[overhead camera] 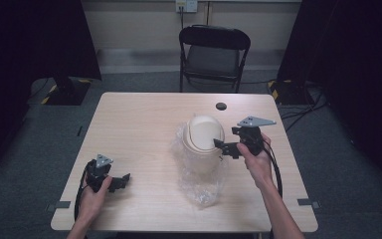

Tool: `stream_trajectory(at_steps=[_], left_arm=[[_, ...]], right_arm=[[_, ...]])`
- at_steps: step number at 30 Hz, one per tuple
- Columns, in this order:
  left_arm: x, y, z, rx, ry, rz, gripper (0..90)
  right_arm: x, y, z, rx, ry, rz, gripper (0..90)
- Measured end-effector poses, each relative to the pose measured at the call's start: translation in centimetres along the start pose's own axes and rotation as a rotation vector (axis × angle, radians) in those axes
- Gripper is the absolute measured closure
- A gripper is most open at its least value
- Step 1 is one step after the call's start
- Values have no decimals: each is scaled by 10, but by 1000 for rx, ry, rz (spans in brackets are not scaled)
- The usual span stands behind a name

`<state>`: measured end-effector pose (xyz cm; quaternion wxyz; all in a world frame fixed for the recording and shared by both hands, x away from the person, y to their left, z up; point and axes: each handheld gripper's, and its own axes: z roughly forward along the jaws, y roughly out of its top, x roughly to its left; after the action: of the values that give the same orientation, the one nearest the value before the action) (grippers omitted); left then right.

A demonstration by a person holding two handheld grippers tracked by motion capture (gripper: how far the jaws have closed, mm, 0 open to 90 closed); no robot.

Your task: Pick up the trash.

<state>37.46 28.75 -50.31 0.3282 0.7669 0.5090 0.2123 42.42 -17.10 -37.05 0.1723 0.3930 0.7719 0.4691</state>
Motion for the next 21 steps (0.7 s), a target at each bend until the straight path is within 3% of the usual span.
stream_trajectory(at_steps=[6, 10, 17, 21], left_arm=[[0, 0, 0, 0, -1, -1, 17], [0, 0, 0, 0, 0, 0, 17], [0, 0, 0, 0, -1, -1, 17], [0, 0, 0, 0, 0, 0, 17]], right_arm=[[3, 6, 11, 24, 13, -23, 137], [8, 5, 21, 63, -12, -37, 138], [9, 5, 30, 74, -7, -28, 128], [8, 4, 36, 84, -33, -30, 130]])
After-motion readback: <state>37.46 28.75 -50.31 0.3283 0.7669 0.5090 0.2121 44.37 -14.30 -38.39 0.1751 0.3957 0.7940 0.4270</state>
